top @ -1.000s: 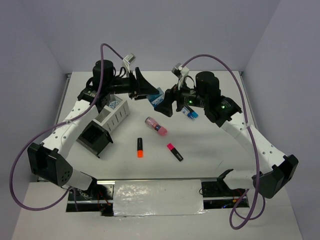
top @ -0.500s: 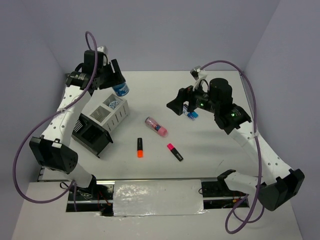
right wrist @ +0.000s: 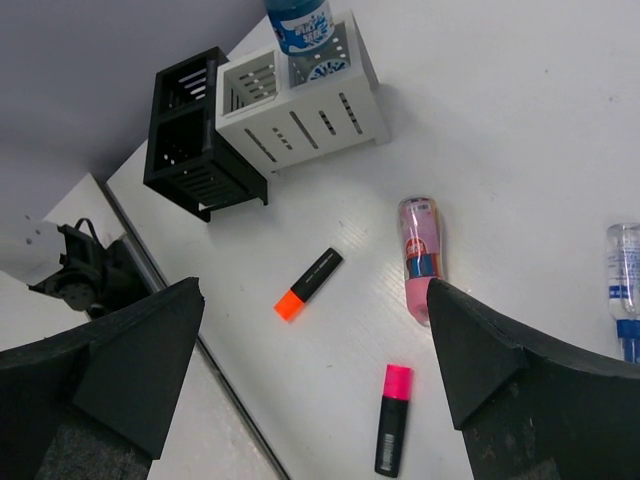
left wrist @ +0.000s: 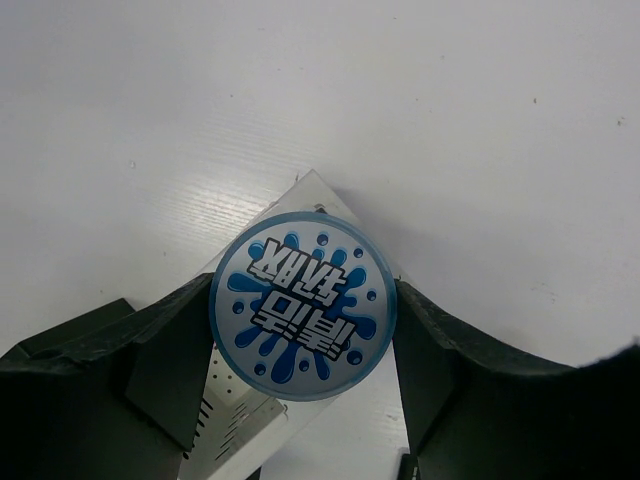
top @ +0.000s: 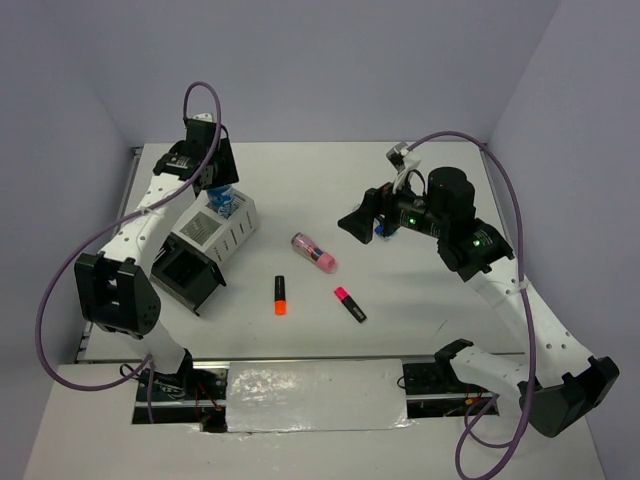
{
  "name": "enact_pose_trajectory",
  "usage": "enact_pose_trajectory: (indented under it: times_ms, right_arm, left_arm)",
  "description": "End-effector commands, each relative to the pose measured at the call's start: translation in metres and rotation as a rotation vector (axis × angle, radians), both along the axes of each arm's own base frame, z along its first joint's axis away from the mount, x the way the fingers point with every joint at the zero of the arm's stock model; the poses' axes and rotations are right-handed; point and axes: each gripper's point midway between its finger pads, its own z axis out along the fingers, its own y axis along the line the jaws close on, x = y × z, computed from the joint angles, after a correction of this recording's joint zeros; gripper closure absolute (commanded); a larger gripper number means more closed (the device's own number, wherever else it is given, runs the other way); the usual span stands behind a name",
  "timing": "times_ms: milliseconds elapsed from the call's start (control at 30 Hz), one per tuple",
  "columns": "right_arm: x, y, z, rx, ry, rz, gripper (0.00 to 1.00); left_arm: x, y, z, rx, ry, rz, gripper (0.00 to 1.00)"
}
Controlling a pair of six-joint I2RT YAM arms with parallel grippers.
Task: Sort the stationery into containers
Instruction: Place the stationery in the storage box.
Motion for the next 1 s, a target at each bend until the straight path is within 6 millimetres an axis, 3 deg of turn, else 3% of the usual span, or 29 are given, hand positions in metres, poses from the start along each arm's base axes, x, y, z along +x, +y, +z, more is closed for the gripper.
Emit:
enact_pose_trajectory:
  times_ms: [0,500,600,633,667,700,733,967]
  right_arm:
    - [-0.009,-0.002,0.005,-0.002,-0.023,0.025,0.0]
    - [-0.01,0.003,-0.003,-0.019,0.002,0.059,0.0]
    - [-0.011,0.003,-0.002,-0.019,-0.002,0.069,0.0]
    - [-0.011,0.003,-0.003,-0.022,0.001,0.071,0.0]
    - [-0.012,0.004,-0.004,-0.022,0.003,0.075,0.0]
    - [-0.012,0.004,-0.004,-0.021,0.006,0.077,0.0]
    - [-0.012,0.005,-0.005,-0.021,0.009,0.078,0.0]
    - [-0.004,0.007,-0.036,-0.046,0.082,0.046,0.0]
  left_arm:
    - [0.015,0.007,0.012,0.026,-0.079,0.024,1.0]
    - [0.002,-0.006,-0.018,-0.05,-0.041,-0.013,1.0]
    - [0.0,-0.004,-0.019,-0.045,-0.039,0.001,0.75]
    - [-0.001,-0.003,-0.018,-0.046,-0.044,0.001,0.59]
    - [-0.003,-0.002,-0.015,-0.046,-0.054,0.008,0.28]
    - [-0.005,-0.001,-0.013,-0.047,-0.058,0.012,0.1]
    - [-0.005,-0.001,-0.011,-0.049,-0.062,0.011,0.01]
    - [-0.017,0.001,0.015,-0.061,-0.097,0.023,0.01]
